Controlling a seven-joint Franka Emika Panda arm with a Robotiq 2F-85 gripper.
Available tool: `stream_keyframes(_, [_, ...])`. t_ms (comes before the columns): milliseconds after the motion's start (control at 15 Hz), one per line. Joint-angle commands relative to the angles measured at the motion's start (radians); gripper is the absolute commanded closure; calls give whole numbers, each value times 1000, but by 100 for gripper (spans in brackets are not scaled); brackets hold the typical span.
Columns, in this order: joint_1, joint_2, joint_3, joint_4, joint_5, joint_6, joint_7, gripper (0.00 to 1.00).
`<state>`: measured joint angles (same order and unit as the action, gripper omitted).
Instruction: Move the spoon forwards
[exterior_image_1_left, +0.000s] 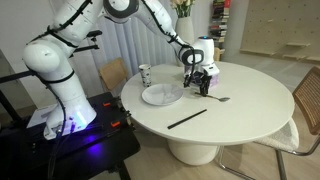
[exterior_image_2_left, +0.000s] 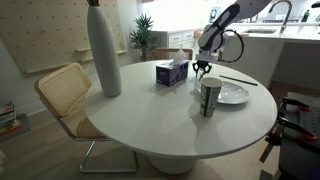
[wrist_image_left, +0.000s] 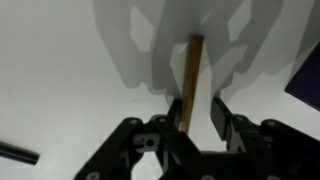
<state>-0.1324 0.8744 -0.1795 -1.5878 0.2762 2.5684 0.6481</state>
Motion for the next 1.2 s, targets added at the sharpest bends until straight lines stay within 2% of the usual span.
stream_keyframes(0, [0, -1, 0, -11, 2, 10, -16, 94])
stream_keyframes(133, [-2, -2, 0, -11, 3, 10, -17, 100])
stream_keyframes(600, [3, -12, -6, -15, -3, 7, -14, 97])
stream_keyframes(1133, [47, -182, -34, -111, -55, 31, -38, 97])
